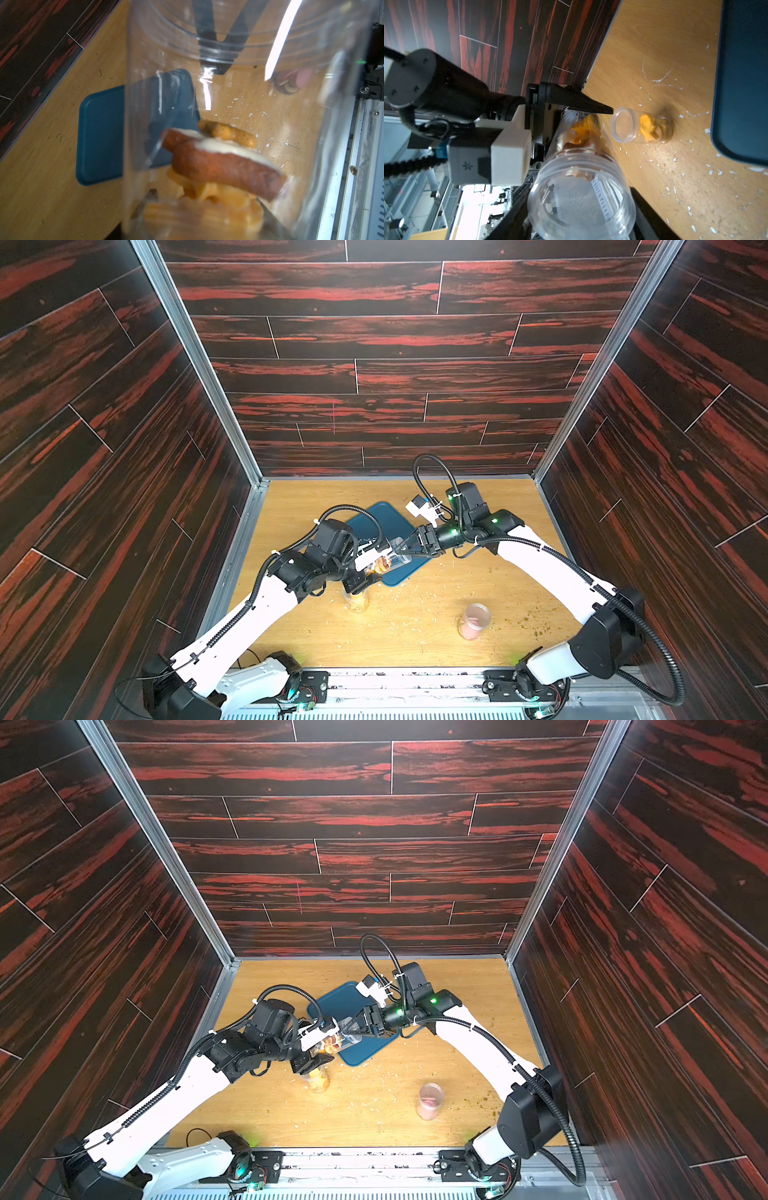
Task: Pour the cookies out of the jar
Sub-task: Unscrew the lid from the jar, then place the lid at the center of the board.
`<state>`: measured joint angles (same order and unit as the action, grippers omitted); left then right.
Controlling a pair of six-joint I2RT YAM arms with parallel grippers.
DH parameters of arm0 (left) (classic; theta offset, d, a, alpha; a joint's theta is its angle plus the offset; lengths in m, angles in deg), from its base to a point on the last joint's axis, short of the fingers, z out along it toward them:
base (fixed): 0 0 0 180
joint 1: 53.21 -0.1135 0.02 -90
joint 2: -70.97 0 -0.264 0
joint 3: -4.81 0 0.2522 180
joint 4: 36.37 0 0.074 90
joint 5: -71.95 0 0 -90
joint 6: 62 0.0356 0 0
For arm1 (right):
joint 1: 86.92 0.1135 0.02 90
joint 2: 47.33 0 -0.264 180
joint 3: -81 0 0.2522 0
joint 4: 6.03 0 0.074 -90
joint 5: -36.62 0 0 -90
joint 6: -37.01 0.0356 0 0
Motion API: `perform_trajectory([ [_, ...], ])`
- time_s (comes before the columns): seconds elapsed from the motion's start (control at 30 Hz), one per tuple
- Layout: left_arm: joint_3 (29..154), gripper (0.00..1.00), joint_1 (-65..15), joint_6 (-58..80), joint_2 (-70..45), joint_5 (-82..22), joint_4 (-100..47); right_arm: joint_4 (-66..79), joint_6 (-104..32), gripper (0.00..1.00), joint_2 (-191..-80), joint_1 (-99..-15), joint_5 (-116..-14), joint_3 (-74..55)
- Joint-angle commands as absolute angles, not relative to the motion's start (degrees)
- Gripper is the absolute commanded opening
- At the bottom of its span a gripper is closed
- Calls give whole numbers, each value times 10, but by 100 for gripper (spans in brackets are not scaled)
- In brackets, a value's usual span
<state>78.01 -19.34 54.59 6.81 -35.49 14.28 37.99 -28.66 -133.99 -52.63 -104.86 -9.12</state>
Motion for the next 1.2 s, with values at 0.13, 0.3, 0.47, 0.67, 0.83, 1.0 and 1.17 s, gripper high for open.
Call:
perform_trajectory([
  [0.13, 790, 28, -196, 539, 89, -388, 128, 333, -474, 61, -1279, -528, -1026, -44],
  [0.3, 791, 28, -195, 540, 87, -390, 128, 317, -586, 60, -1244, -527, -1005, -13],
  [0.47, 792, 28, -195, 540, 86, -394, 127, 266, -660, 60, -1213, -523, -958, 31],
  [0.67, 789, 28, -195, 540, 85, -394, 128, 208, -713, 60, -1196, -523, -911, 65],
  [0.83, 786, 28, -195, 541, 86, -389, 130, 226, -695, 60, -1214, -527, -897, 37],
  [1.0, 783, 27, -195, 541, 90, -375, 134, 241, -667, 61, -1198, -548, -892, 42],
  [1.17, 775, 27, -195, 540, 102, -355, 121, 300, -626, 61, -1185, -586, -856, 43],
])
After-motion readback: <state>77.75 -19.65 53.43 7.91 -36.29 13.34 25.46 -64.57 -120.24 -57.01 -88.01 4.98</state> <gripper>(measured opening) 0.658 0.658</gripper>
